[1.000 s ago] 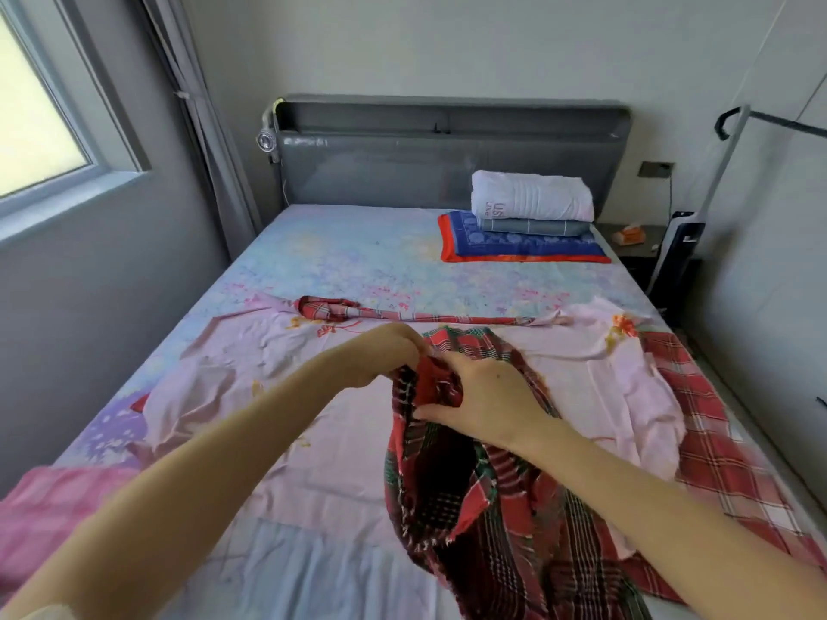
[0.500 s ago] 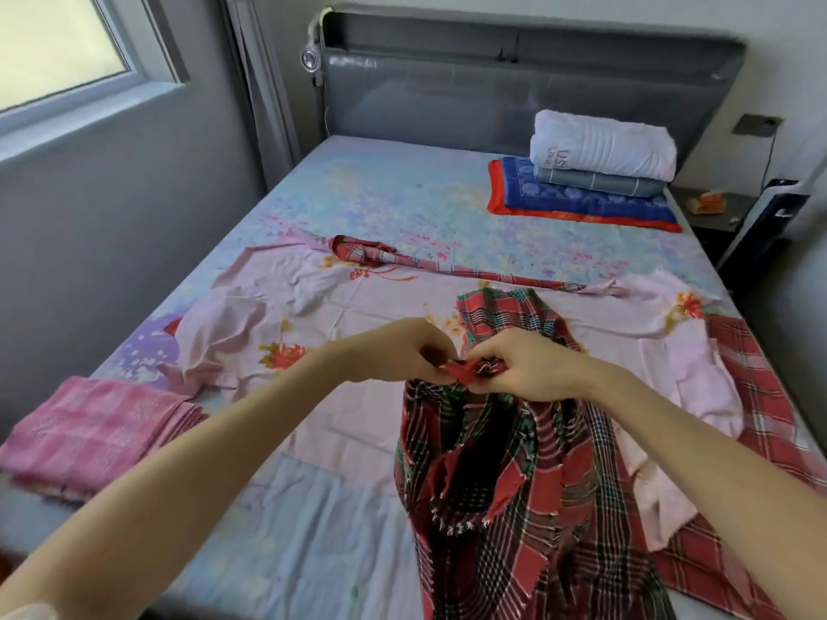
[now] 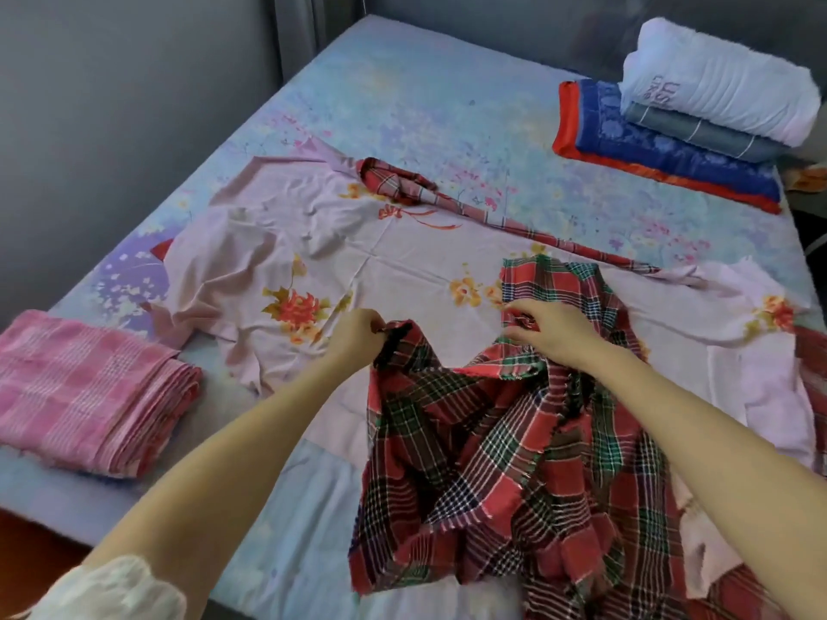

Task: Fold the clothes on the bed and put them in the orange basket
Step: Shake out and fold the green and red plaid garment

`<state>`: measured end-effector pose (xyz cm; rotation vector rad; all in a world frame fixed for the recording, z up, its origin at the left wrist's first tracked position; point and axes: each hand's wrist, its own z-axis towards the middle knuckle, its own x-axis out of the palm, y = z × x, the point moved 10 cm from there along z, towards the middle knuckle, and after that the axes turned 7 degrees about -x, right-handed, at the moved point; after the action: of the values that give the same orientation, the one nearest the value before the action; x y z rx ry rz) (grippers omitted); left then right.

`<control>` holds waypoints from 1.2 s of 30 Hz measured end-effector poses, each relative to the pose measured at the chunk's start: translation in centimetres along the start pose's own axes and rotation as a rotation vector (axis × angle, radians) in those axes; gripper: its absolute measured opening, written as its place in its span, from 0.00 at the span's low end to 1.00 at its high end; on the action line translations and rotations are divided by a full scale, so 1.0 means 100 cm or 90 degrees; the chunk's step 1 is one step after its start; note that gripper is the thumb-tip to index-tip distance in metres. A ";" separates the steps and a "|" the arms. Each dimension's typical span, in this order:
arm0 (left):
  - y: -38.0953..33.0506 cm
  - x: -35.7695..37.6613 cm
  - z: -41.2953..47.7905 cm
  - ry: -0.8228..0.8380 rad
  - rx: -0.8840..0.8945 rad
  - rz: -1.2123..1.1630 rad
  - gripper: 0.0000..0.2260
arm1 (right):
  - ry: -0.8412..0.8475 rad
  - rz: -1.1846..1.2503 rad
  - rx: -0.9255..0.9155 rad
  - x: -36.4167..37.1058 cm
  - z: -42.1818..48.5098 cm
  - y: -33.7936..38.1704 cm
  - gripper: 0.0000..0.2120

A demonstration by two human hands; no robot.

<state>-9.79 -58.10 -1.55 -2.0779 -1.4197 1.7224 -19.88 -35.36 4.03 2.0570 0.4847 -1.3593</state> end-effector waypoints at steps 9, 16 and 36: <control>0.111 0.022 0.073 -0.103 -0.147 0.082 0.11 | -0.194 0.106 0.305 0.018 0.044 -0.155 0.26; 0.116 0.125 0.057 0.113 -0.180 0.009 0.11 | -0.177 0.083 0.242 0.072 0.094 -0.139 0.19; 0.161 0.203 -0.001 0.410 -0.649 -0.579 0.03 | -0.061 -0.034 0.065 0.129 0.097 -0.066 0.21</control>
<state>-1.81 -53.21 -25.68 -1.4576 -2.5832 -0.0665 -25.33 -37.42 -12.42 2.0615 0.4398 -1.5351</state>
